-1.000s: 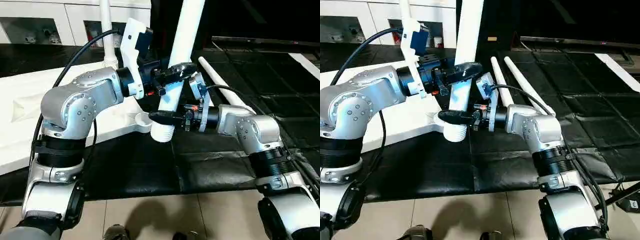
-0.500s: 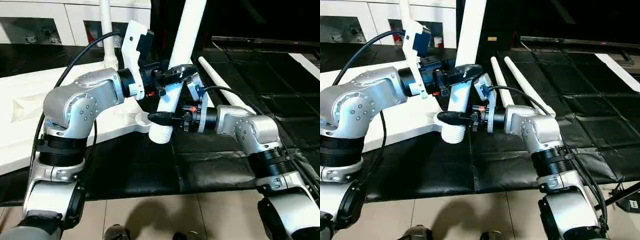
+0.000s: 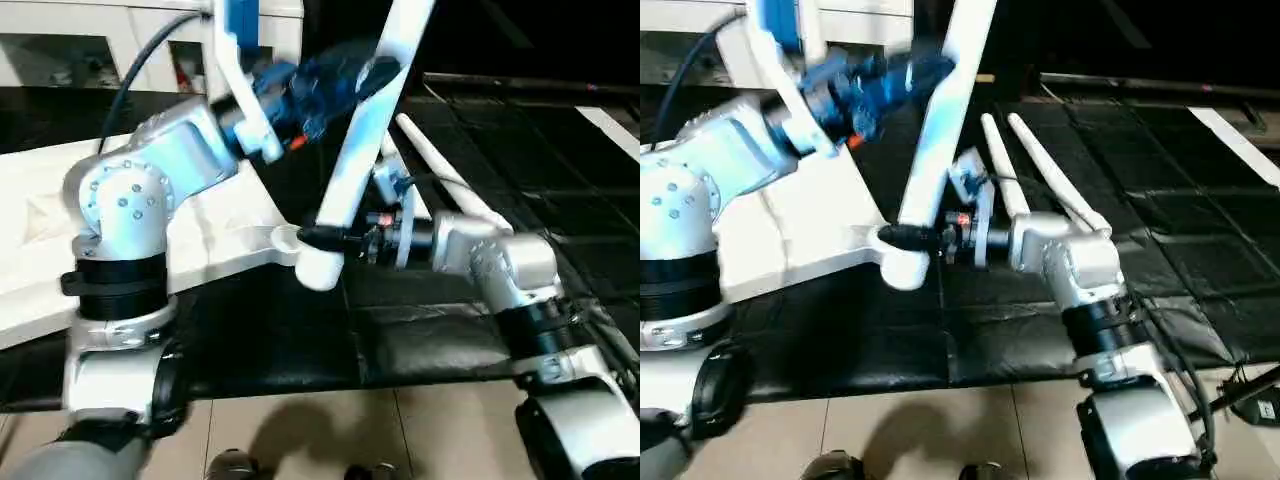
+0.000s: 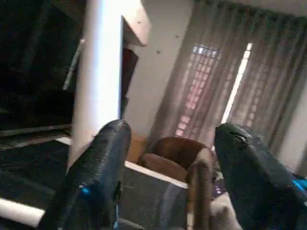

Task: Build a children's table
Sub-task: Pick table leg, then move table base

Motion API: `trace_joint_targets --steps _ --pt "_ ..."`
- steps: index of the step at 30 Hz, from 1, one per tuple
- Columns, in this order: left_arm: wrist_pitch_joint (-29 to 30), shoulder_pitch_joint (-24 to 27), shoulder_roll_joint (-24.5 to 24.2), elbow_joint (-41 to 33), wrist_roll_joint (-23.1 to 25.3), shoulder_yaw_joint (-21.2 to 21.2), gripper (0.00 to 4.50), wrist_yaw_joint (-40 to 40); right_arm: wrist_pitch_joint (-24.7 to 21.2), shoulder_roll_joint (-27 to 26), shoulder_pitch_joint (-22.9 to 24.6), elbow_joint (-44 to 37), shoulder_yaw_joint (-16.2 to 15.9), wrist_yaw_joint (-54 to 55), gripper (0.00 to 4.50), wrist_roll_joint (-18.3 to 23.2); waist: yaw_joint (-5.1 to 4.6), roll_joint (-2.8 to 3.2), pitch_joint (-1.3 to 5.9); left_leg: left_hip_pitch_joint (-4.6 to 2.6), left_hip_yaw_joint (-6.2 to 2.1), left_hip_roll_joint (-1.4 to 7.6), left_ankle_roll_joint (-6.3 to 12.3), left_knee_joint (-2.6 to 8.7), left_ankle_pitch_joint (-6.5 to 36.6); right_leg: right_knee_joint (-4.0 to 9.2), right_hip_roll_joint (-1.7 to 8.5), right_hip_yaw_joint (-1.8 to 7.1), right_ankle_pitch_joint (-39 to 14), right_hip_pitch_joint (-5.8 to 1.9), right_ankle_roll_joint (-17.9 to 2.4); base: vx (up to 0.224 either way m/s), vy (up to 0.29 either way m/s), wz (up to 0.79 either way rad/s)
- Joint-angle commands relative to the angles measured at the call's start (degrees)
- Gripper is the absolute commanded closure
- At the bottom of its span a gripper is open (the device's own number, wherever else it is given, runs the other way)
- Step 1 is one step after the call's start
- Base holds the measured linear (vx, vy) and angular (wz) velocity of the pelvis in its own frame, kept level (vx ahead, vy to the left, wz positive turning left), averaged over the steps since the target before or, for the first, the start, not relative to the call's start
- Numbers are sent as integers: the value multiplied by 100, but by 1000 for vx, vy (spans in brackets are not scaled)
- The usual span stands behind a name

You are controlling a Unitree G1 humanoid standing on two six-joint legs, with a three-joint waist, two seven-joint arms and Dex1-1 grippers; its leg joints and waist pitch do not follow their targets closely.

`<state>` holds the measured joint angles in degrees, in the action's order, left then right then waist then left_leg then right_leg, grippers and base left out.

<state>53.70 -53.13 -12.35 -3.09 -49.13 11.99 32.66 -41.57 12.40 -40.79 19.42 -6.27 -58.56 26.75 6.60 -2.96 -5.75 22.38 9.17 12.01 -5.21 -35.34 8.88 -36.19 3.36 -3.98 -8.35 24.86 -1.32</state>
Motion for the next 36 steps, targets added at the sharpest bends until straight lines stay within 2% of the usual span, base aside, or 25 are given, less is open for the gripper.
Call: trace_joint_targets --steps 1,3,5,6,7,9,10,11,12,13,16,17,18,20,21,22,23,24,25,27,28,31,33,34,36 --pt "-217 26 -170 31 425 -80 102 -82 231 22 49 29 147 240 258 -97 7 34 585 -78 20 56 -172 377 1108 490 384 226 -2068 -401 -579 0 0 0" --pt "-344 72 -299 105 654 -160 97 -65 346 6 73 58 201 358 258 -147 -1 29 591 -81 17 51 -185 382 1106 492 379 226 -2135 -407 -495 0 0 0" --pt "-825 359 -804 347 1493 -670 94 86 868 -63 98 206 431 871 258 -352 -13 62 584 -86 -4 57 -233 407 1167 521 385 227 -2322 -367 -321 0 0 0" --pt "-877 403 -867 378 1579 -736 94 98 931 -66 102 221 457 939 258 -381 -35 58 582 -88 4 49 -254 406 1182 503 370 226 -2341 -370 -302 0 0 0" --pt "-1072 579 -1118 491 1902 -995 94 140 1176 -81 121 274 554 1207 258 -494 -13 80 595 -101 -5 55 -264 405 1171 512 391 227 -2344 -368 -284 0 0 0" --pt "-1296 846 -1438 640 2257 -1357 94 238 1477 -21 202 281 560 1465 258 -713 -21 137 608 -122 0 57 -332 404 1164 475 374 236 -2127 -350 -368 0 0 0" --pt "-1383 951 -1563 702 2393 -1508 94 283 1630 10 247 263 539 1547 258 -821 -36 123 616 -112 11 55 -339 403 1128 446 359 240 -1896 -363 -461 0 0 0" --pt "-1470 1047 -1693 763 2550 -1689 94 336 1698 27 286 245 543 1629 258 -884 -23 137 621 -125 9 65 -332 404 1107 424 363 244 -1688 -352 -572 0 0 0" --pt "-1531 1118 -1791 800 2678 -1832 94 389 1736 29 321 213 547 1695 258 -914 -22 185 626 -126 7 57 -333 400 1099 407 354 246 -1581 -360 -635 0 0 0" --pt "-1636 1230 -1940 860 2859 -2072 94 532 1861 47 377 162 522 1811 258 -1019 -24 180 628 -124 6 60 -328 403 1113 403 356 246 -1433 -366 -737 0 0 0" --pt "-1850 1432 -2169 1033 3243 -2495 94 837 2083 37 482 84 526 2003 258 -1128 -36 166 616 -123 8 58 -347 416 1251 400 369 253 -1462 -386 -828 0 0 0" --pt "-1922 1466 -2206 1098 3315 -2574 94 913 2146 8 497 67 557 2061 258 -1135 -40 194 607 -127 10 53 -352 415 1297 410 369 255 -1508 -378 -833 0 0 0" --pt "-2055 1513 -2243 1265 3426 -2674 94 1033 2203 -15 573 -7 551 2124 258 -1169 -45 188 593 -127 8 44 -346 422 1419 449 367 253 -1668 -376 -802 0 0 0" --pt "-2426 1568 -2338 1681 3698 -2847 122 1259 2347 -88 764 -167 509 2235 258 -1238 -53 191 591 -135 2 46 -367 428 1536 448 375 255 -1838 -377 -744 0 0 0" --pt "-2545 1577 -2368 1812 3780 -2894 129 1323 2371 -115 826 -216 496 2243 258 -1239 -49 186 573 -146 0 37 -333 437 1623 508 375 253 -2038 -359 -663 0 0 0" --pt "-2644 1574 -2396 1946 3838 -2923 129 1392 2404 -143 879 -256 485 2258 258 -1244 -60 209 580 -161 -13 40 -346 446 1726 495 375 252 -2133 -357 -647 0 0 0" --pt "-2744 1572 -2419 2094 3881 -2943 132 1462 2405 -178 937 -298 490 2290 258 -1236 -67 202 583 -165 -15 40 -349 445 1754 506 380 249 -2170 -357 -638 0 0 0" --pt "-2812 1561 -2434 2229 3892 -2956 151 1529 2428 -204 987 -322 491 2299 258 -1230 -71 196 585 -154 -21 38 -349 451 1746 507 380 250 -2158 -365 -653 0 0 0" --pt "-2972 1518 -2473 2511 3970 -3002 162 1617 2470 -266 1047 -324 555 2314 258 -1160 -80 223 592 -160 -33 46 -367 452 1781 489 386 251 -2112 -364 -716 0 0 0" --pt "-3129 1464 -2512 2776 4076 -3062 168 1669 2480 -318 1081 -303 634 2322 258 -1068 -96 211 588 -160 -36 42 -357 458 1836 491 383 249 -2135 -363 -722 0 0 0" --pt "-3241 1432 -2542 2949 4150 -3097 180 1705 2493 -335 1104 -306 662 2304 258 -1023 -102 243 587 -178 -37 45 -347 457 1896 512 379 251 -2136 -344 -729 0 0 0" --pt "-3402 1400 -2592 3199 4228 -3128 208 1851 2466 -341 1170 -368 652 2279 258 -974 -92 282 590 -181 -50 57 -370 460 1911 477 389 257 -1965 -350 -844 0 0 0" --pt "-3388 1424 -2628 3205 4202 -3137 214 1994 2449 -327 1203 -396 626 2270 258 -981 -93 266 602 -172 -49 61 -374 463 1879 450 391 262 -1811 -368 -921 0 0 0" --pt "-3400 1451 -2655 3209 4172 -3136 240 2176 2455 -315 1239 -428 602 2278 258 -996 -90 274 597 -176 -44 63 -370 462 1885 452 396 264 -1805 -361 -964 0 0 0" --pt "-3401 1460 -2649 3229 4151 -3111 252 2257 2467 -314 1249 -429 605 2285 258 -994 -90 270 600 -168 -41 60 -362 461 1859 451 402 267 -1809 -372 -978 0 0 0"
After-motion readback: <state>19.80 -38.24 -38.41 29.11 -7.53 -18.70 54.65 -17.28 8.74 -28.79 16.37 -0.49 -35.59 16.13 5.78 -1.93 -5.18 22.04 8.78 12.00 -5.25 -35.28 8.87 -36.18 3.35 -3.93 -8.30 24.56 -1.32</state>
